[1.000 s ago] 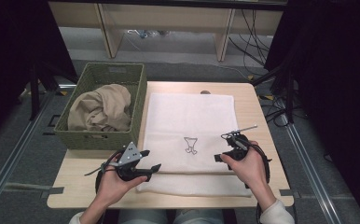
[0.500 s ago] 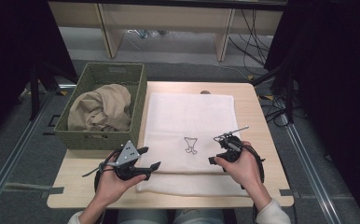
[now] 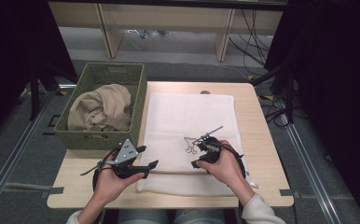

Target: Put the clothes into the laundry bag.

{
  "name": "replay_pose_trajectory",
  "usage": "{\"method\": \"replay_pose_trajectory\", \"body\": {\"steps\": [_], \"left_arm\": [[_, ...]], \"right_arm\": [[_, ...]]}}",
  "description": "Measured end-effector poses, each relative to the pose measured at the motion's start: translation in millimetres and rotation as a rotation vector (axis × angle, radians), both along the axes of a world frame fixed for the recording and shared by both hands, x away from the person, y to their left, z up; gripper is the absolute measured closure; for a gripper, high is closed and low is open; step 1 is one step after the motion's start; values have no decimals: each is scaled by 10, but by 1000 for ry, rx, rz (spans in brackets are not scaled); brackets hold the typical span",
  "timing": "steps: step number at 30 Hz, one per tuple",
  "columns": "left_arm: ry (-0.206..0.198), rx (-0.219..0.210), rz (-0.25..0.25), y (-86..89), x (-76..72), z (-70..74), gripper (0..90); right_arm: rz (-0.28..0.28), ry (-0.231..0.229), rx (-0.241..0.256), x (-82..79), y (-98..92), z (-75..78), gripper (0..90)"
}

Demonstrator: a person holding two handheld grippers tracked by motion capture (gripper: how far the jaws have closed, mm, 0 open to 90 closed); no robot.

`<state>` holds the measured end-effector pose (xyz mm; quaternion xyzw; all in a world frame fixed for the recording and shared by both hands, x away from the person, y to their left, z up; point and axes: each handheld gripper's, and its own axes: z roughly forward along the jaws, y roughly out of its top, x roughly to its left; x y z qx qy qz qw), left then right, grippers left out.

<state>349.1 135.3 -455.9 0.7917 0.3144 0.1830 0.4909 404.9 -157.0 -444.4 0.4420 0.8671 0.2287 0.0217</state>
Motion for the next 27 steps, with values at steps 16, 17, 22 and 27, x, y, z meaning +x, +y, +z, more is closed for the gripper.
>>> {"method": "replay_pose_trajectory", "body": {"steps": [16,17,22,27], "left_arm": [[-3,0,-2,0,-6,16,294],[-3,-1,-1,2,-6,16,295],[-5,5,-4,4,-9,21,293],[-5,5,0,4,-11,22,292]], "right_arm": [[94,29,-106,55,157,-257,498],[106,21,-107,63,151,-271,489],[113,13,-125,58,177,-306,465],[116,16,-138,41,210,-335,453]]}}
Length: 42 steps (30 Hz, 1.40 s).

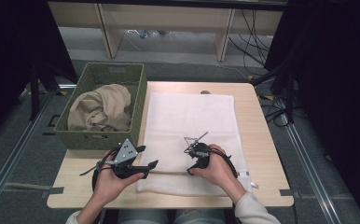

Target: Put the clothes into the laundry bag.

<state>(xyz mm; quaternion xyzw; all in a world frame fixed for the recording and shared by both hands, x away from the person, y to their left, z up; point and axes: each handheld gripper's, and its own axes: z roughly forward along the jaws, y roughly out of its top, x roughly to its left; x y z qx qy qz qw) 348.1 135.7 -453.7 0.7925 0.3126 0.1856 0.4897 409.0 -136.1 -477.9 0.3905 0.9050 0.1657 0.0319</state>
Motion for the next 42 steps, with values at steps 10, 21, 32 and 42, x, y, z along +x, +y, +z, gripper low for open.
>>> {"method": "replay_pose_trajectory", "body": {"steps": [10,21,32,42], "left_arm": [[-6,17,-4,-2,8,-10,291],[-8,4,-5,-15,6,-18,282],[-6,7,-1,1,9,-12,286],[-37,3,-3,18,-13,27,336]], "right_arm": [[19,0,-19,7,3,-16,510],[44,-13,-73,79,0,3,745],[70,-35,-98,69,22,40,861],[10,-128,-18,20,0,339,866]]}}
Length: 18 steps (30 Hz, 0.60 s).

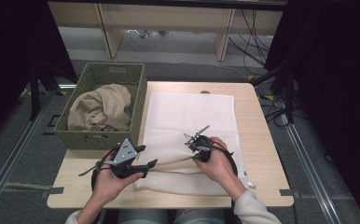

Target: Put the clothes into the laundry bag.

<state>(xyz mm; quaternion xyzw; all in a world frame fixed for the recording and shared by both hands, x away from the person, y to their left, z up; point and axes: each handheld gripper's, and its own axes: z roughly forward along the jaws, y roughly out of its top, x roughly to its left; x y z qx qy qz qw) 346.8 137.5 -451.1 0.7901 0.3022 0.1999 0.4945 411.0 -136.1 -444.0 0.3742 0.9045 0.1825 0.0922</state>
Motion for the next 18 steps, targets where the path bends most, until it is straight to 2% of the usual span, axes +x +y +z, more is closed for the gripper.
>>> {"method": "replay_pose_trajectory", "body": {"steps": [2,3,5,6,7,8,9,10,12,14,15,16,18], "left_arm": [[-10,-15,-1,-3,-8,19,341],[-15,-19,-2,-1,-12,28,341],[-35,-19,-2,4,-15,43,342],[-43,-24,1,4,-21,50,342],[-67,-20,-4,12,-14,63,341],[-72,-27,1,11,-19,70,340],[-79,-33,3,14,-21,78,339],[-89,-42,3,17,-21,85,337],[-101,-50,17,24,-32,107,330],[-116,-65,28,29,-38,127,319],[-123,-74,36,32,-39,137,314],[-129,-72,46,39,-45,151,309],[-140,-83,60,51,-52,178,296]], "right_arm": [[-23,-15,25,-18,-3,75,869],[-43,-8,42,-35,-1,114,869],[-59,-44,61,-47,-1,173,870],[-85,-52,78,-66,11,199,870],[-59,-91,80,-47,-4,217,870],[-62,-103,86,-48,-1,235,871],[-95,-88,111,-73,19,251,874],[-79,-119,106,-64,8,268,874],[-73,-136,116,-65,1,298,875],[-80,-168,138,-69,-2,332,877],[-64,-189,137,-65,-10,352,877],[-84,-201,152,-72,-11,380,878],[-75,-248,176,-75,-16,421,878]]}}
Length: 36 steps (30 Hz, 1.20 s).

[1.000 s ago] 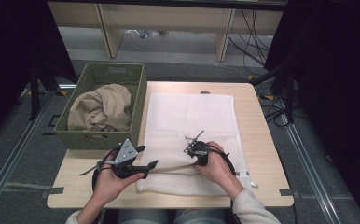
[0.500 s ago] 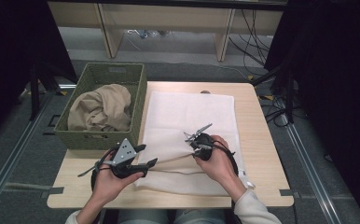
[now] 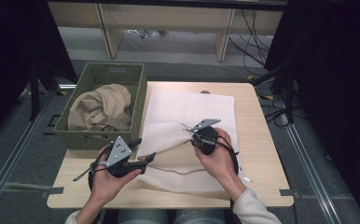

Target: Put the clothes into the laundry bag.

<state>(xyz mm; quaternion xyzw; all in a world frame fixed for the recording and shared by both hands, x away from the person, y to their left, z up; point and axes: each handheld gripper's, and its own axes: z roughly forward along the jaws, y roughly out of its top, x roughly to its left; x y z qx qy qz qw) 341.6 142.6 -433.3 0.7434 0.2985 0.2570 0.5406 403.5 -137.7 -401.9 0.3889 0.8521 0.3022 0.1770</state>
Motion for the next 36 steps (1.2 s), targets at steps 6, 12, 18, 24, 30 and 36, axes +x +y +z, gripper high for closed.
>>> {"method": "replay_pose_trajectory", "body": {"steps": [6,12,18,24,30,36], "left_arm": [[-36,-15,30,34,3,57,248],[-45,-21,36,32,36,94,207],[-58,-16,75,95,125,135,154],[-51,-1,180,293,300,178,119],[-1,47,314,525,624,228,82],[52,88,412,705,962,329,58]], "right_arm": [[-8,-92,44,22,-12,104,879],[-35,-142,66,47,-3,202,879],[-37,-192,99,82,-25,294,878],[-46,-223,103,108,-80,348,878],[-61,-226,115,100,-100,378,878],[-66,-230,117,97,-106,386,878]]}}
